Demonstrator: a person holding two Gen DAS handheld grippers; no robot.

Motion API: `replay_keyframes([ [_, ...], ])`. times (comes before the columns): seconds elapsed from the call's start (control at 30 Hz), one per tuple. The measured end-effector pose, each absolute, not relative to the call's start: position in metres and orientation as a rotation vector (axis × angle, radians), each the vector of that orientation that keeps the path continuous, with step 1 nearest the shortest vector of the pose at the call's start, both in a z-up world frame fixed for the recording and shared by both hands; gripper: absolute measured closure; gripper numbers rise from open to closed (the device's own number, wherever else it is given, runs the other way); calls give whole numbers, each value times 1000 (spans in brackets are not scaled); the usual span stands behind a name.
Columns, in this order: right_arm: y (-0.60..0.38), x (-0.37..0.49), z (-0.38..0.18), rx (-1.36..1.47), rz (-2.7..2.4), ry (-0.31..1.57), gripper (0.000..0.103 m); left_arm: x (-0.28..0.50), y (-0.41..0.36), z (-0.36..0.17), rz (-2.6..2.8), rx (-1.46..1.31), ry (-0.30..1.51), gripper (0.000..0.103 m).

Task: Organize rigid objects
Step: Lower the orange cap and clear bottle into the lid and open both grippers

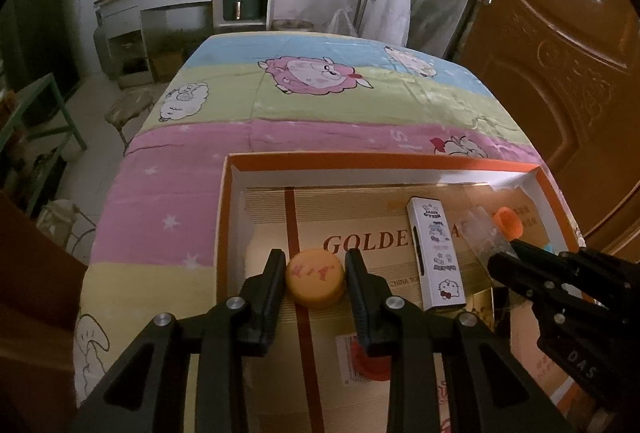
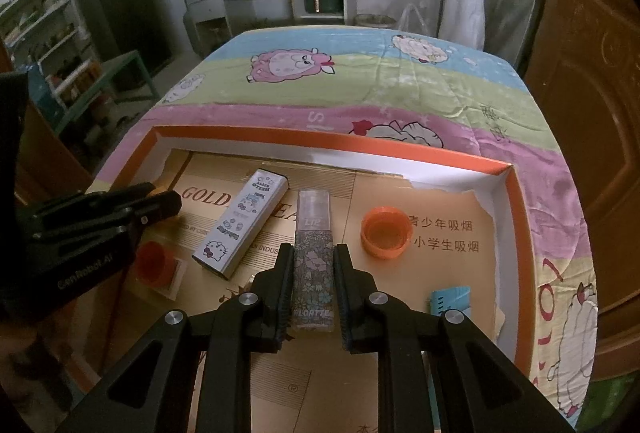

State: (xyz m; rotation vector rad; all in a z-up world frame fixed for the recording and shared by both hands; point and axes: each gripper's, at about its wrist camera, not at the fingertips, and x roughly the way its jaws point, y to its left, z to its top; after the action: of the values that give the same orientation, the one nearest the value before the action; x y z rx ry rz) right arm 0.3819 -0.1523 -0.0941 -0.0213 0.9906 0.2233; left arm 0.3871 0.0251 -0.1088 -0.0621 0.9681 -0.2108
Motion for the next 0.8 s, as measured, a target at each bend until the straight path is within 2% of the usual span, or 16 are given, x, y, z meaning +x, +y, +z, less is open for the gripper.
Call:
replay_keyframes([
  [0.17,-153,381,-91,-15,220,978,81,386,27,-108,-216,-79,961,70],
  [0.37,-155,379,-88,-7,219,974,80,383,25,-104,-220,-79,943,61],
  [0.8,-162,363,-78,29,208,957,78,360,29,-84,-219,-112,898,61],
])
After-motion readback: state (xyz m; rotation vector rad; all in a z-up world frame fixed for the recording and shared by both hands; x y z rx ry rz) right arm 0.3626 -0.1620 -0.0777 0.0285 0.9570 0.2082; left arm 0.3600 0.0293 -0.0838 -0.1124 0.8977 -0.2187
